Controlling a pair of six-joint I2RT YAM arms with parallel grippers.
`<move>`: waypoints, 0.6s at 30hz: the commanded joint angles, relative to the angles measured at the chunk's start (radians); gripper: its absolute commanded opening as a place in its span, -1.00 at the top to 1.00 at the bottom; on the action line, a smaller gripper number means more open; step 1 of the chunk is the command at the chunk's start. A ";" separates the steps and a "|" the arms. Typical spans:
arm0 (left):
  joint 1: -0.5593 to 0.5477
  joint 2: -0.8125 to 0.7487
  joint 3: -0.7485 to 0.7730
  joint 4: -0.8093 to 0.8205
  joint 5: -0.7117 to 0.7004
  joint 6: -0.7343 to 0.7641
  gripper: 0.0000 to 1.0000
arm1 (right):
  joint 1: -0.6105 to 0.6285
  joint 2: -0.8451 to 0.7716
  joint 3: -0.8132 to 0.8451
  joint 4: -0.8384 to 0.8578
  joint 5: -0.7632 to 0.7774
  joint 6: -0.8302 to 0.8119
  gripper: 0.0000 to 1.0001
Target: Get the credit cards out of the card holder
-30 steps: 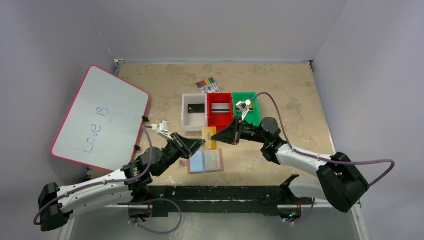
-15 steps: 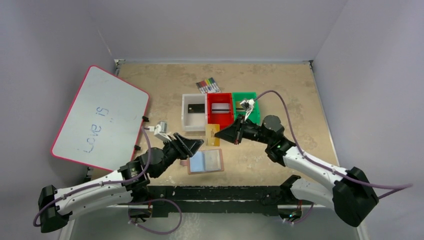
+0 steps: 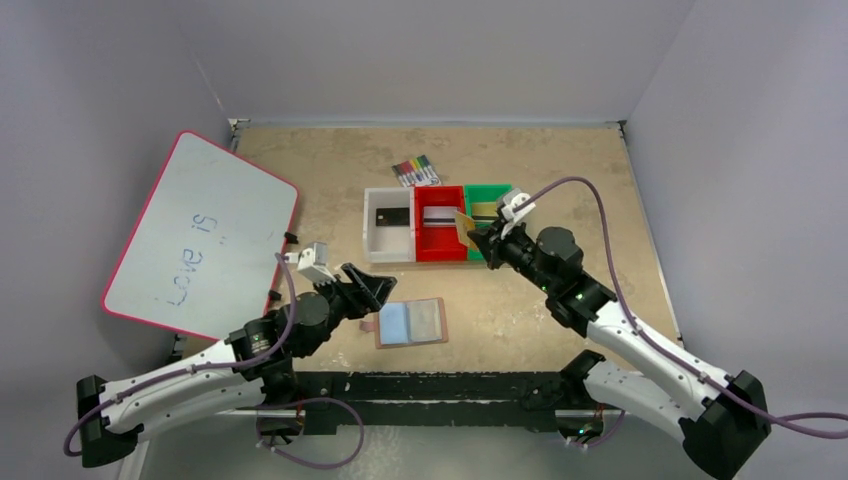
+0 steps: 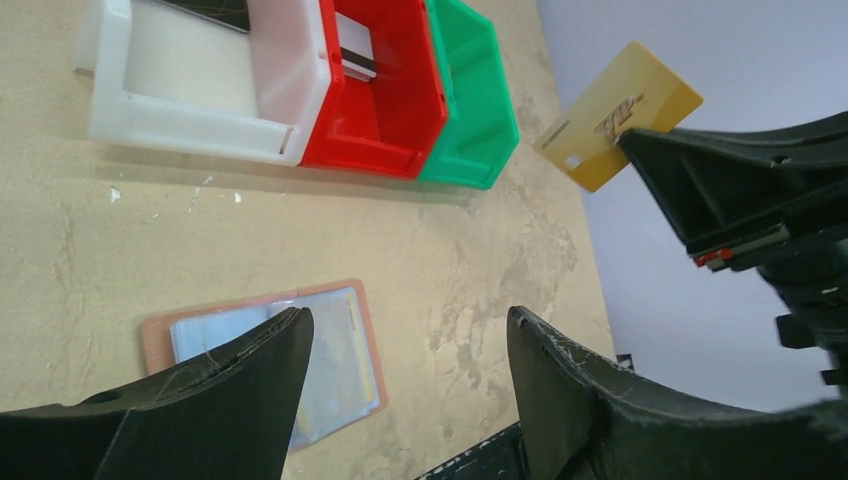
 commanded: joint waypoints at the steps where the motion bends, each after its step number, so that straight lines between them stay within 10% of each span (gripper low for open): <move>1: 0.004 0.023 0.045 -0.053 -0.021 0.003 -0.42 | 0.002 0.060 0.125 -0.139 0.238 -0.315 1.00; 18: 0.005 0.007 0.096 -0.201 -0.063 0.020 -0.45 | -0.002 0.391 0.256 -0.233 0.400 -0.801 1.00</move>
